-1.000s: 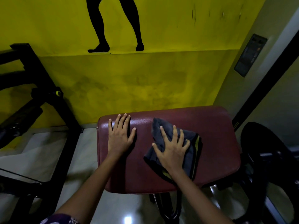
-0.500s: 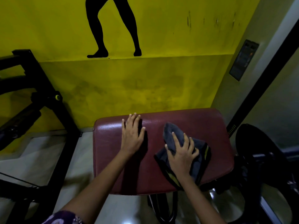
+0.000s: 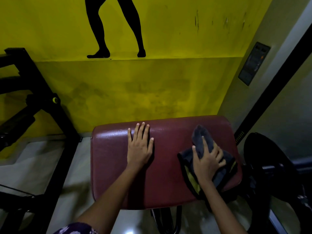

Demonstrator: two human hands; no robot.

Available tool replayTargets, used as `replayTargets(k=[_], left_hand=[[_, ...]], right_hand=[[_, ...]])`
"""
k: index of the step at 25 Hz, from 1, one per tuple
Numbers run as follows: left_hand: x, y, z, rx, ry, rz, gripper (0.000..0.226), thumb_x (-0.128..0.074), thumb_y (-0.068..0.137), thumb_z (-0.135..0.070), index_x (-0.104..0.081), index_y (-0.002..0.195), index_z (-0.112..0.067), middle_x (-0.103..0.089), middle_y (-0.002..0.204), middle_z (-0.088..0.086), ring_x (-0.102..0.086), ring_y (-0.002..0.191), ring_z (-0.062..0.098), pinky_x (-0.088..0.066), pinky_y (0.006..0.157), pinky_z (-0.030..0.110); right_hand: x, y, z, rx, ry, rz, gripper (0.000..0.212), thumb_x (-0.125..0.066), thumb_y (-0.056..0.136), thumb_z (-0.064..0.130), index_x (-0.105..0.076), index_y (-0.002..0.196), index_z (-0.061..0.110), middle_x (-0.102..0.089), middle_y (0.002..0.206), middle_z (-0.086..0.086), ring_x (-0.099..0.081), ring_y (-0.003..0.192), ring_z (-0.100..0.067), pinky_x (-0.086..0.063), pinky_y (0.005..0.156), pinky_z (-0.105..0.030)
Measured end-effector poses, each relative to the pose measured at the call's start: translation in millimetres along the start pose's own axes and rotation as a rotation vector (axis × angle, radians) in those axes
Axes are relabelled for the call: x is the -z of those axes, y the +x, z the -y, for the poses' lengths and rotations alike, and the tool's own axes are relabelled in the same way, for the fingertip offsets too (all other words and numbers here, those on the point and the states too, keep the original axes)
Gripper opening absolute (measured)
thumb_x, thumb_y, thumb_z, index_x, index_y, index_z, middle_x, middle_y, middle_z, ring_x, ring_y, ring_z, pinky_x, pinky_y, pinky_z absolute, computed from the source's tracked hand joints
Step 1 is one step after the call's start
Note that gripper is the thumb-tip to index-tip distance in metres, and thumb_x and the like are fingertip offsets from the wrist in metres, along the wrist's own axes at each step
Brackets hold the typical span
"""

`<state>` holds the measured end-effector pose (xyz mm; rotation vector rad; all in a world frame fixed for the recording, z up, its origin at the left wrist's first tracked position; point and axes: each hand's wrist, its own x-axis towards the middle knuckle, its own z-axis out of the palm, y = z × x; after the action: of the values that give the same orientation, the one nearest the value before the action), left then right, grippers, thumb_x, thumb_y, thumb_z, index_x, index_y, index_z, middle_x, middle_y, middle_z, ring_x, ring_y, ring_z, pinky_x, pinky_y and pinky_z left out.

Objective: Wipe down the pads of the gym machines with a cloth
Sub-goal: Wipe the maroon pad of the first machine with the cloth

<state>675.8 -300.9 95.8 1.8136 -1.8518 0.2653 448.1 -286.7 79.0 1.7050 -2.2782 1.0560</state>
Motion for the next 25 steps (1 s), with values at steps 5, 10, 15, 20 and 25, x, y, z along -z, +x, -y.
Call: replayTargets(k=[5,10,15,20,25], left_hand=[[0.4,0.0,-0.6,-0.010,0.016,-0.014,0.053,-0.033,0.095,-0.036,-0.042,0.141,-0.011,-0.038,0.149,0.007,-0.027,0.141,0.022,-0.008,0.116,0.047],[0.7,-0.7,-0.9,-0.001,-0.013,-0.025,0.054,-0.034,0.095,-0.037,-0.040,0.142,-0.013,-0.036,0.150,0.005,-0.023,0.142,0.019,-0.009,0.117,0.047],[1.0,-0.3,-2.4,0.016,-0.019,-0.042,0.054,-0.034,0.094,-0.037,-0.042,0.141,-0.012,-0.038,0.149,0.005,-0.025,0.142,0.019,-0.010,0.116,0.048],[1.6,-0.3,-4.0,0.012,-0.003,-0.057,0.052,-0.035,0.094,-0.036,-0.043,0.140,-0.012,-0.039,0.148,0.005,-0.025,0.142,0.019,-0.010,0.117,0.047],[5.6,-2.3,-7.6,0.033,-0.048,-0.057,0.052,-0.037,0.094,-0.036,-0.043,0.140,-0.013,-0.038,0.149,0.004,-0.023,0.142,0.017,-0.006,0.118,0.044]], right_hand=[[-17.5,7.3,48.9,0.609,-0.069,0.086,0.054,-0.042,0.082,0.048,-0.046,0.133,0.033,-0.052,0.131,-0.012,-0.040,0.118,-0.034,-0.029,0.089,-0.051],[-12.7,75.8,31.6,0.375,-0.065,0.052,0.052,-0.046,0.086,0.054,-0.055,0.130,0.028,-0.053,0.126,-0.014,-0.045,0.115,-0.036,-0.032,0.090,-0.055],[-13.2,90.3,60.7,0.099,-0.007,0.100,0.051,-0.050,0.086,0.055,-0.059,0.126,0.025,-0.052,0.127,-0.018,-0.042,0.120,-0.038,-0.026,0.098,-0.058],[-22.0,34.9,73.0,0.558,-0.021,0.111,0.055,-0.043,0.080,0.055,-0.054,0.128,0.030,-0.054,0.125,-0.010,-0.043,0.117,-0.033,-0.028,0.092,-0.050],[-11.5,60.3,-5.7,0.817,-0.018,0.116,0.055,-0.047,0.081,0.055,-0.051,0.131,0.033,-0.053,0.130,-0.011,-0.040,0.120,-0.030,-0.025,0.089,-0.045]])
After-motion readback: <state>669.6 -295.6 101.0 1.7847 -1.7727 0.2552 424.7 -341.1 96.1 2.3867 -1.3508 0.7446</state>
